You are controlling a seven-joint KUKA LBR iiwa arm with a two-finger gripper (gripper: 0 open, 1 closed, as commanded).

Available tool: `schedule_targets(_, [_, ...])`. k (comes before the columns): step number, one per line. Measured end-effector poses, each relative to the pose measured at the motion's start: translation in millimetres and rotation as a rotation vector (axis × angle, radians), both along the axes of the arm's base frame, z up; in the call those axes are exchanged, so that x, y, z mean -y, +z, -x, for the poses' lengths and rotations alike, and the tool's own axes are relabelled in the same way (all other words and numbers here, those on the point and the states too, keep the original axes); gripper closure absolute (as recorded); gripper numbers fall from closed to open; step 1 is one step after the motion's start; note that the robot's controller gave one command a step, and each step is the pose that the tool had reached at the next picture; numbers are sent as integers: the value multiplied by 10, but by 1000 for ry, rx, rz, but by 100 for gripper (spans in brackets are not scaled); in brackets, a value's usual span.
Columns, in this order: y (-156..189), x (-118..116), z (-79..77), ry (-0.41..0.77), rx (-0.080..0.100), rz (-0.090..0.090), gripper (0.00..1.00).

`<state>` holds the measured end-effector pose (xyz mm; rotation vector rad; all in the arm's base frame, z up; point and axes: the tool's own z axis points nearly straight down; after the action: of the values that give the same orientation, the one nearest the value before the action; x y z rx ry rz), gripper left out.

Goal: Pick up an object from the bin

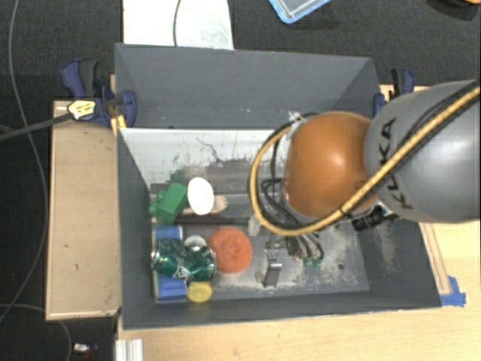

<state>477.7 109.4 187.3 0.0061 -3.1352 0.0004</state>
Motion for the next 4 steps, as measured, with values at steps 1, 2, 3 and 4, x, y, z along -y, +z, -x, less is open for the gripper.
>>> schedule_targets(1, [41,7,-19,-5,8,-1,0])
schedule_targets(2, [-506,-83,-228,197,10,-2,0])
schedule_targets(3, [-638,-272,-446,460,13,-2,0])
schedule_targets(4, [-604,-276,-416,404,10,-2,0])
